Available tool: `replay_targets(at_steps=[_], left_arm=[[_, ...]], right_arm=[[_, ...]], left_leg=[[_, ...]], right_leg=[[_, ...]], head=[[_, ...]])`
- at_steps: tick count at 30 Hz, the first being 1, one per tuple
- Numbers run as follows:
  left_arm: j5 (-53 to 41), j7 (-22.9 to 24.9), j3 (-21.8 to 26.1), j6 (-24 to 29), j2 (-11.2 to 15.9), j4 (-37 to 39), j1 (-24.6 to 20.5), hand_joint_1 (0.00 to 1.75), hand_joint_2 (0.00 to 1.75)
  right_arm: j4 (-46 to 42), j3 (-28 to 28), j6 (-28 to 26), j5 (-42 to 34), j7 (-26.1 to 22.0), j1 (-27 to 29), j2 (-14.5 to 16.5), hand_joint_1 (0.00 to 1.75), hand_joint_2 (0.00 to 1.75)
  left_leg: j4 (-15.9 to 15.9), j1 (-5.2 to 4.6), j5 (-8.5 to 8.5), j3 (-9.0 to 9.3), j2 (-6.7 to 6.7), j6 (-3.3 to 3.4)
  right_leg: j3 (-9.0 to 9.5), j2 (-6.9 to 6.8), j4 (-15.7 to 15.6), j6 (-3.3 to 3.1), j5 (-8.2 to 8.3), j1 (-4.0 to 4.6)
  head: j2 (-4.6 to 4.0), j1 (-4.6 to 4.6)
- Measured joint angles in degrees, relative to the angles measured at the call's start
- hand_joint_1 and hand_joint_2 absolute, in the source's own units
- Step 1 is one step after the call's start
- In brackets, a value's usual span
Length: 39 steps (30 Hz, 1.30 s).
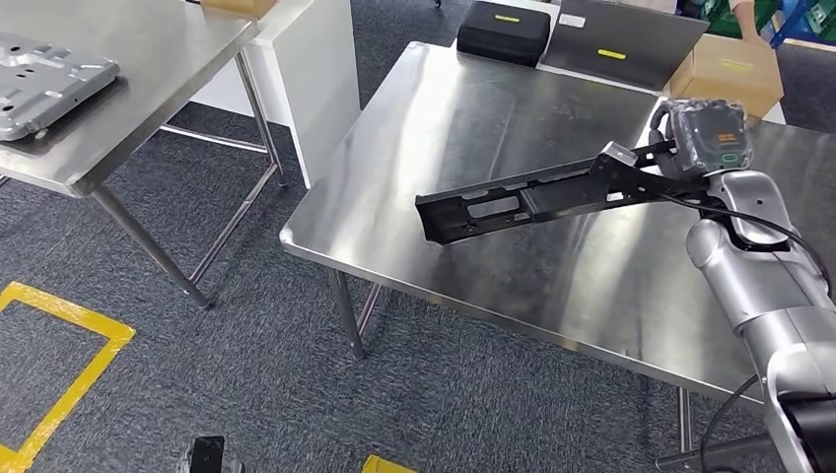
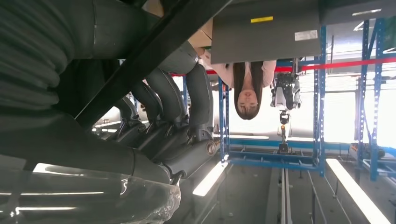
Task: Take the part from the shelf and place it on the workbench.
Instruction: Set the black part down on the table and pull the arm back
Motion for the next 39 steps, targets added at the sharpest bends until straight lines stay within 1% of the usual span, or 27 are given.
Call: replay_targets(at_steps=[2,3,4,5,7,8,9,10,12,13,15,17,18,19,21,22,23,25,28,29,31,33,34,35,37,38,39], left_arm=[[0.0,0.0,0.0,0.0,0.0,0.0,0.0,0.00,1.75],[0.0,0.0,0.0,0.0,0.0,0.0,0.0,0.00,1.75],[0.0,0.0,0.0,0.0,-0.1,0.0,0.0,0.00,1.75],[0.0,0.0,0.0,0.0,-0.1,0.0,0.0,0.00,1.75],[0.0,0.0,0.0,0.0,-0.1,0.0,0.0,0.00,1.75],[0.0,0.0,0.0,0.0,-0.2,0.0,0.0,0.00,1.75],[0.0,0.0,0.0,0.0,-0.2,0.0,0.0,0.00,1.75],[0.1,0.0,0.0,0.0,-0.2,0.0,0.0,0.00,1.75],[0.1,0.0,0.0,0.0,-0.1,0.0,0.0,0.00,1.75],[0.1,0.0,0.0,0.1,-0.1,0.0,0.0,0.00,1.75],[0.1,0.0,0.0,0.1,-0.1,0.0,0.0,0.00,1.75],[0.2,0.0,0.0,0.1,-0.1,0.0,0.1,0.00,1.75],[0.2,0.0,0.0,0.1,-0.1,0.0,0.1,0.00,1.75],[0.3,0.0,0.0,0.1,-0.1,0.0,0.1,0.00,1.75],[0.5,-0.1,0.0,0.2,-0.1,0.0,0.1,0.00,1.75],[0.5,-0.2,0.0,0.2,-0.1,0.0,0.1,0.00,1.75],[0.5,-0.3,0.0,0.3,-0.1,0.0,0.1,0.00,1.75],[0.5,-0.6,0.0,0.4,-0.1,0.0,0.2,0.00,1.75],[0.7,-1.6,0.0,0.9,-0.2,0.0,0.2,0.00,1.75],[0.8,-2.2,0.0,1.1,-0.2,0.0,0.2,0.00,1.75],[1.1,-3.8,0.0,1.6,-0.3,0.0,0.2,0.00,1.75],[1.1,-5.0,0.0,2.9,-0.4,-0.1,0.2,0.00,1.75],[1.0,-5.3,0.0,3.6,-0.6,-0.1,0.2,0.00,1.75],[0.9,-5.4,0.0,4.1,-0.7,-0.2,0.2,0.00,1.75],[0.8,-5.4,0.0,4.5,-0.8,-0.4,0.2,0.00,1.75],[0.8,-5.4,0.0,4.6,-0.9,-0.6,0.2,0.00,1.75],[0.8,-5.4,0.0,4.7,-0.9,-0.6,0.2,0.00,1.75]], right_arm=[[0.0,0.0,0.0,0.0,0.0,0.2,0.0,1.52,1.75],[0.1,0.0,0.0,0.0,0.0,0.3,-0.1,1.52,1.75],[0.1,0.1,0.0,0.1,0.1,0.4,-0.1,1.52,1.75],[0.1,0.1,0.0,0.1,0.1,0.5,-0.1,1.52,1.75],[0.1,0.0,0.0,0.1,0.1,0.3,-0.1,1.52,1.75],[0.1,0.0,0.0,0.2,0.1,0.1,0.0,1.52,1.75],[0.1,0.0,0.0,0.2,0.2,0.0,0.0,1.52,1.75],[0.1,0.0,0.0,0.2,0.2,0.0,0.0,1.52,1.75],[0.1,0.1,0.0,0.2,0.2,0.2,0.0,1.52,1.75],[0.1,0.1,0.0,0.2,0.2,0.2,0.0,1.52,1.75],[0.1,0.1,0.0,0.2,0.2,0.2,0.2,1.52,1.75],[0.1,0.1,0.0,0.3,0.3,0.3,0.3,1.52,1.75],[0.1,0.1,0.0,0.3,0.3,0.4,0.4,1.52,1.75],[0.1,0.1,0.0,0.3,0.3,0.4,0.4,1.52,1.75],[0.1,0.1,0.0,0.3,0.3,0.5,0.5,1.52,1.75],[0.1,0.1,0.0,0.3,0.4,0.5,0.5,1.52,1.75],[0.1,0.1,0.1,0.2,0.4,0.4,0.5,1.52,1.75],[0.2,0.0,0.4,0.1,0.6,0.3,0.4,1.52,1.75],[0.6,-0.3,0.5,0.0,0.9,0.2,0.0,1.52,1.75],[0.8,-0.4,0.5,0.0,0.9,0.2,-0.3,1.52,1.75],[1.2,-0.5,0.4,0.0,0.9,0.1,-0.6,1.52,1.75],[1.7,-0.5,0.4,0.0,0.9,0.3,-0.9,1.52,1.75],[1.9,-0.5,0.4,0.0,0.9,0.5,-1.0,1.52,1.75],[2.1,-0.5,0.4,0.0,0.8,0.5,-1.1,1.52,1.75],[2.3,-0.6,0.4,0.0,0.8,0.4,-1.2,1.52,1.75],[2.4,-0.7,0.4,0.0,0.7,0.2,-1.2,1.52,1.75],[2.4,-0.8,0.4,0.1,0.7,0.0,-1.2,1.52,1.75]], left_leg=[[0.0,-0.16,0.02,-0.08,0.29,0.26],[0.0,-0.27,0.01,-0.08,0.43,0.29],[0.0,-0.37,0.00,-0.07,0.55,0.30],[0.1,-0.44,0.00,-0.03,0.67,0.29],[0.2,-0.67,-0.07,-0.01,0.90,0.19],[0.3,-0.85,-0.11,-0.08,0.98,0.04],[0.3,-1.04,-0.14,-0.15,1.06,-0.12],[0.4,-1.20,-0.15,-0.24,1.14,-0.26],[0.5,-1.12,-0.31,-0.42,1.20,-0.62],[1.3,-1.01,-0.97,-0.76,1.05,-0.90],[6.3,-0.70,-4.12,-2.97,0.56,-1.60],[14.1,-0.43,-7.69,-6.54,0.32,-2.15],[16.6,-0.28,-8.33,-7.77,0.30,-2.33],[16.8,-0.11,-7.72,-7.97,0.30,-2.46],[12.1,0.25,-4.44,-5.90,0.27,-2.57],[8.1,0.43,-2.68,-3.93,-0.08,-2.60],[5.0,0.53,-1.57,-2.47,-0.40,-2.54],[1.5,0.40,-0.69,-0.90,-0.97,-2.29],[0.8,-0.09,-0.17,-0.79,-0.55,-0.90],[0.5,-0.12,0.07,-0.71,-0.37,-0.32],[0.2,-0.17,0.29,-0.69,-0.10,0.36],[0.3,-0.25,0.31,-0.72,0.14,0.50],[0.3,-0.29,0.30,-0.72,0.25,0.51],[0.3,-0.32,0.30,-0.71,0.37,0.50],[0.4,-0.38,0.29,-0.69,0.59,0.44],[0.5,-0.53,0.24,-0.72,0.69,0.32],[0.5,-0.72,0.21,-0.75,0.78,0.15]], right_leg=[[-3.77,-0.13,8.1,-0.13,-3.02,0.16],[-4.78,-0.13,10.3,0.03,-3.56,0.25],[-4.56,-0.16,10.0,0.32,-3.10,0.33],[-3.14,-0.24,7.2,0.62,-1.82,0.34],[1.33,-0.98,-1.5,0.86,1.32,0.54],[2.98,-1.27,-4.7,0.61,2.37,0.79],[3.84,-1.45,-6.5,0.26,2.92,1.00],[3.98,-1.37,-6.9,-0.13,3.06,1.22],[3.91,-1.01,-7.0,-0.76,3.34,0.77],[3.97,-0.89,-7.0,-1.13,3.45,0.51],[4.06,-0.70,-7.1,-1.82,3.57,0.17],[4.05,-0.46,-7.1,-2.10,3.55,0.17],[4.05,-0.29,-7.0,-2.10,3.55,0.16],[4.06,-0.09,-7.0,-2.08,3.54,0.12],[4.08,0.34,-6.9,-2.05,3.52,0.01],[4.00,0.55,-6.8,-1.93,3.46,0.07],[3.86,0.76,-6.7,-1.78,3.40,0.22],[3.54,1.12,-6.6,-1.21,3.43,0.59],[2.94,1.02,-6.4,-0.16,3.19,0.54],[2.11,0.68,-4.8,-0.06,2.33,0.45],[-1.01,0.03,1.8,-0.28,-0.64,0.33],[-4.36,-0.05,8.9,-0.15,-3.00,0.42],[-4.89,-0.06,10.1,0.14,-3.11,0.47],[-4.12,-0.13,8.6,0.53,-2.26,0.49],[-0.01,-0.79,0.6,1.13,0.72,0.48],[2.03,-1.14,-3.3,1.07,2.00,0.71],[3.29,-1.38,-5.7,0.74,2.76,0.92]], head=[[0.00,0.06],[0.00,0.09],[0.00,0.10],[0.00,0.10],[0.00,0.13],[0.00,0.13],[0.00,0.14],[0.00,0.12],[0.00,0.12],[0.00,0.08],[0.00,-0.06],[0.00,-0.16],[0.00,-0.17],[0.00,-0.16],[0.00,-0.18],[0.00,-0.17],[0.00,-0.13],[0.00,-0.07],[0.00,-0.04],[0.00,0.04],[0.00,0.24],[0.00,0.27],[0.00,0.28],[0.00,0.28],[0.00,0.31],[0.00,0.32],[0.00,0.28]])
